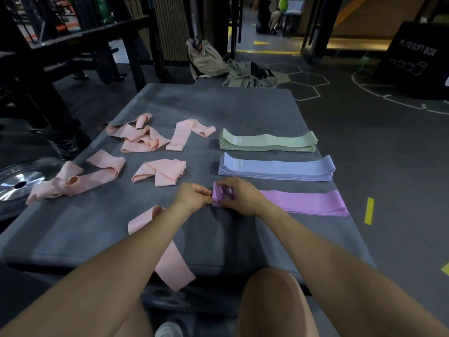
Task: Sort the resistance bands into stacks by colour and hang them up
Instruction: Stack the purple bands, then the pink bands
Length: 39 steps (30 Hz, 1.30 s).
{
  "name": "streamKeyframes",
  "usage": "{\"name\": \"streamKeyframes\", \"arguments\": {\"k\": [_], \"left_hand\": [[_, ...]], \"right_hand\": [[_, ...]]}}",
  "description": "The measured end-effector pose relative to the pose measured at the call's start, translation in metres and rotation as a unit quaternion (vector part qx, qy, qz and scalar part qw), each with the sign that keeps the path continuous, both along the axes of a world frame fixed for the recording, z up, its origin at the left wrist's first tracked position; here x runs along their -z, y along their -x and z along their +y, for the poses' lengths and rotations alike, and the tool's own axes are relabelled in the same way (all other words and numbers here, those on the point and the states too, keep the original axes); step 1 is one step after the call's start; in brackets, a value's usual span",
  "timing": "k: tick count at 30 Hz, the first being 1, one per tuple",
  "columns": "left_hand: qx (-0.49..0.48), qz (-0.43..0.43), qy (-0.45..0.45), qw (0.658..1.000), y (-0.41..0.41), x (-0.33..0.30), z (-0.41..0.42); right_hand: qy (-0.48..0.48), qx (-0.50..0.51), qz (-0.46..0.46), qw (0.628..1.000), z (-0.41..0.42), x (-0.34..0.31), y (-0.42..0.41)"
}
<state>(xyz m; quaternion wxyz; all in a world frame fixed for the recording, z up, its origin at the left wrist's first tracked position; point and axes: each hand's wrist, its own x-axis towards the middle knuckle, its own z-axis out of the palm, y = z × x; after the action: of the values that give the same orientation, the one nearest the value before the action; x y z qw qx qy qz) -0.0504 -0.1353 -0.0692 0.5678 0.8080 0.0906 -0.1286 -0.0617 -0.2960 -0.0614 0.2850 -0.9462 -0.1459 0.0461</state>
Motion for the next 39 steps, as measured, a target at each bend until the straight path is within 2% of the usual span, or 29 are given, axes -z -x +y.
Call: {"name": "streamKeyframes", "arguments": {"k": [5,11,16,32,39], "left_hand": [[0.027,0.031,0.016,0.999,0.003,-0.007,0.002],[0.002,0.01,-0.023,1.0,0.002,-0.005,-0.002],[0.005,-0.015,-0.049,0.999,0.007,-0.008,-0.004],[0.007,-0.008,-0.058,0.998,0.005,-0.006,-0.003],[0.011,0.013,-0.052,0.999,0.002,-0.005,-0.002]], "right_hand": [[-0.009,0.003,-0.004,1.0,-0.006,-0.002,0.002],[0.035,0.118,-0.033,0.992,-0.025,-0.007,0.011],[0.075,0.183,-0.016,0.98,-0.035,-0.007,0.013],[0.141,0.158,-0.033,0.977,-0.039,-0.015,0.01],[0.135,0.147,-0.03,0.979,-0.038,-0.018,0.011]]}}
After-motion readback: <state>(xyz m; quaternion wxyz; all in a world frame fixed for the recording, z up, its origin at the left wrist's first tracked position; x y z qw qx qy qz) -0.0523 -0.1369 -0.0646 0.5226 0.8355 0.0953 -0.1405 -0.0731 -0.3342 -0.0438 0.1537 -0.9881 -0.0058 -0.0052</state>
